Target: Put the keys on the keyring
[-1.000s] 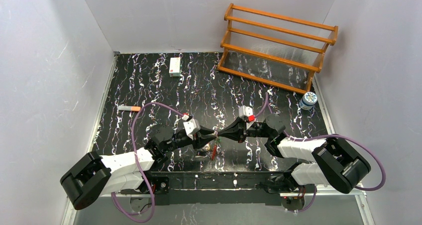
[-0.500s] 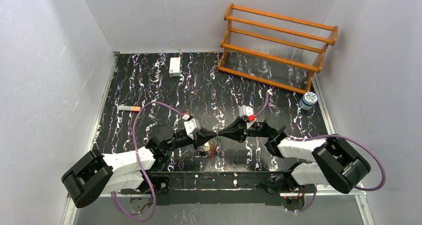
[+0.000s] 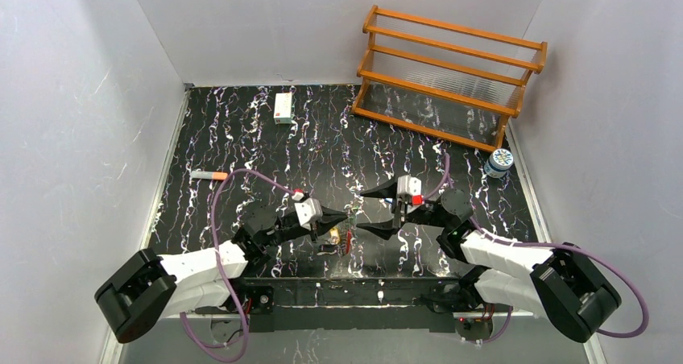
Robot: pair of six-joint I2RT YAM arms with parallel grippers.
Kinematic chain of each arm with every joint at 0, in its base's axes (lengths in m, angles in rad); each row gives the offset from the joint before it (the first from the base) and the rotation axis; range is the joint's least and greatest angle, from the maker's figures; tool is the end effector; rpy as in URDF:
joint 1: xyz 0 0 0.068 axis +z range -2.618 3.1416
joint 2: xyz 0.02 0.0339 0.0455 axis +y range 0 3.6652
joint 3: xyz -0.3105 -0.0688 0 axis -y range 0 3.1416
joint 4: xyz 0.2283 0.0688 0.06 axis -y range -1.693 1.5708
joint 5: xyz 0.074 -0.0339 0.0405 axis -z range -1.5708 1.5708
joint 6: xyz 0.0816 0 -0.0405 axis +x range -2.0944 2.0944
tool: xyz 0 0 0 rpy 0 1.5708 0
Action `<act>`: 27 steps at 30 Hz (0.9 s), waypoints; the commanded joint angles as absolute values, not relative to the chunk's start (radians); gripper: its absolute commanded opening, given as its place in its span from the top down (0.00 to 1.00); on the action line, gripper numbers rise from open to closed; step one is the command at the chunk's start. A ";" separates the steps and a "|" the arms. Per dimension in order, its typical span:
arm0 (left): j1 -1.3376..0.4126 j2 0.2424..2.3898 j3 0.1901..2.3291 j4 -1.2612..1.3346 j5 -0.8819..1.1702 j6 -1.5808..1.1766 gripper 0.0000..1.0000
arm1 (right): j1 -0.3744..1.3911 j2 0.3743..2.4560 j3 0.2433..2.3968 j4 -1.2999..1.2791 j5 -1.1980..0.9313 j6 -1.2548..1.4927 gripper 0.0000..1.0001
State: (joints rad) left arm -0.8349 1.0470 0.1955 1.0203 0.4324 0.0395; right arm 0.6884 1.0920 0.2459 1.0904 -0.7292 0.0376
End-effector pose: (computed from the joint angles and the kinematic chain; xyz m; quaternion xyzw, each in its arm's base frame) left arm 0.1131 -0.1758 0.2750 0.4152 0.5013 -0.4166 0.6346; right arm 0.1230 0.1716 0.2905 -0.4501 0.4552 0.4666 0.6103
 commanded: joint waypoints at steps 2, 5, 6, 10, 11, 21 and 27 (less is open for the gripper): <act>-0.838 0.983 0.163 1.053 0.464 0.201 1.00 | 0.686 1.061 0.266 0.990 -0.736 -0.086 0.17; -0.838 0.949 0.155 1.037 0.455 0.264 1.00 | 0.686 1.068 0.313 0.883 -0.793 -0.161 0.24; -0.838 0.942 0.159 1.018 0.452 0.276 1.00 | 0.686 1.073 0.335 0.850 -0.812 -0.187 0.27; -0.838 0.940 0.219 0.865 0.446 0.302 1.00 | 0.689 1.097 0.418 0.686 -0.873 -0.285 0.37; -0.839 0.946 0.236 0.829 0.446 0.305 1.00 | 0.688 1.100 0.433 0.656 -0.878 -0.306 0.38; -0.838 1.013 0.343 0.633 0.435 0.308 1.00 | 0.743 1.133 0.578 0.320 -0.768 -0.522 0.49; -0.838 1.034 0.352 0.627 0.444 0.309 1.00 | 0.808 1.177 0.620 0.221 -0.700 -0.593 0.53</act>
State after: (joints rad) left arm -0.8352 1.0279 0.3115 0.6430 0.4339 0.2955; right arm 0.7738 1.1542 0.5636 0.3210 -0.7555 -0.5125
